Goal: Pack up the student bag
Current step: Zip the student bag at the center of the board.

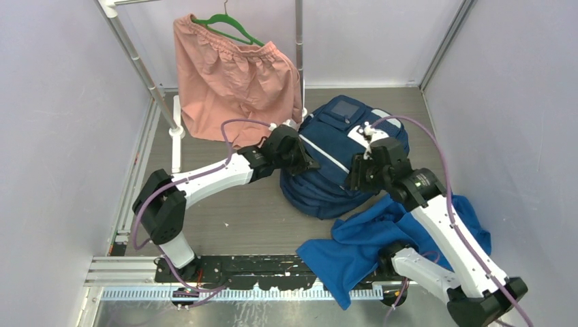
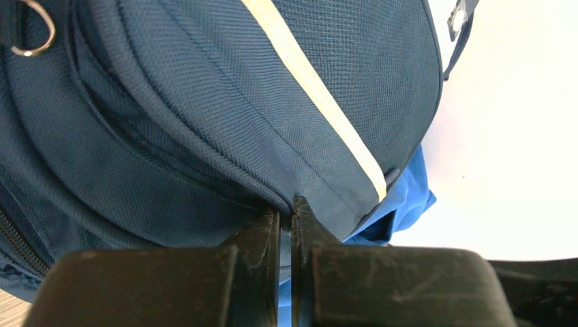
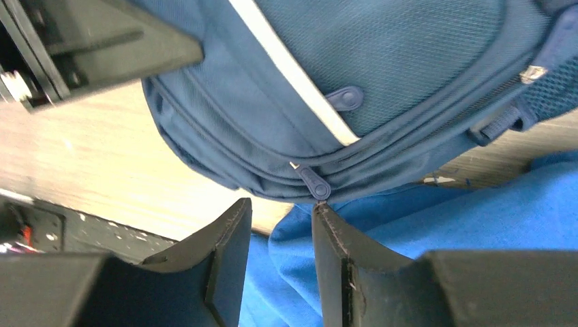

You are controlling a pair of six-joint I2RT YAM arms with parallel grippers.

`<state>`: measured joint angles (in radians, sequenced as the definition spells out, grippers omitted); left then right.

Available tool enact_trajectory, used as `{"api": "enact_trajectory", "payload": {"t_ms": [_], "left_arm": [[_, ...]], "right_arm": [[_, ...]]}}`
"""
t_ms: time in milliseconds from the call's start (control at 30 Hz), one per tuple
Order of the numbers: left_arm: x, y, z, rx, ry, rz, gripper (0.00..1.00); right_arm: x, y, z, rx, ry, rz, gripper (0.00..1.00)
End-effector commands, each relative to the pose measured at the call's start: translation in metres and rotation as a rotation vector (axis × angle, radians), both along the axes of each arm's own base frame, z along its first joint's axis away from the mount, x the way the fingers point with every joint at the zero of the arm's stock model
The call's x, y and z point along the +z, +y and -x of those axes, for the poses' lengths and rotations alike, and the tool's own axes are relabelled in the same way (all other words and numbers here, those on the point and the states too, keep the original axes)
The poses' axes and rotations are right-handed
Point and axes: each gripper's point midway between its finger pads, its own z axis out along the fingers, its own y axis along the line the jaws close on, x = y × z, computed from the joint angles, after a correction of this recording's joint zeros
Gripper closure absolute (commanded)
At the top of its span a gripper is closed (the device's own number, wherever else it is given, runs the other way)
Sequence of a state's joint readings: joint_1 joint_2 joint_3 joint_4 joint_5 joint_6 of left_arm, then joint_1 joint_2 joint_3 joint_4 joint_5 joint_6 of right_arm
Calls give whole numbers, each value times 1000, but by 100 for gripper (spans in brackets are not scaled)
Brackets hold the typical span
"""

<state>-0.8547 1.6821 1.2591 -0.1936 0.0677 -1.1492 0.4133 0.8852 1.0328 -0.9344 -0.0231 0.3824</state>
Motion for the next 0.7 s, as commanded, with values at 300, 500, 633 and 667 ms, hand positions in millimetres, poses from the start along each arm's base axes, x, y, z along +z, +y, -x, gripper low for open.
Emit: {"api": "enact_trajectory", "payload": {"t_ms": [300, 500, 633, 667], "left_arm": [[41, 36, -42, 38, -17, 29, 100], [43, 35, -43, 24, -14, 55, 100], [40, 33, -43, 12, -4, 62, 100], [39, 32, -43, 5, 2, 65, 100]], "right_arm": [[-39, 30, -35, 49, 1, 225, 51], [-46, 40, -44, -14, -69, 188, 61], [-49, 42, -44, -30, -92, 219, 62], [-47, 45, -42, -18, -104, 219, 62]]}}
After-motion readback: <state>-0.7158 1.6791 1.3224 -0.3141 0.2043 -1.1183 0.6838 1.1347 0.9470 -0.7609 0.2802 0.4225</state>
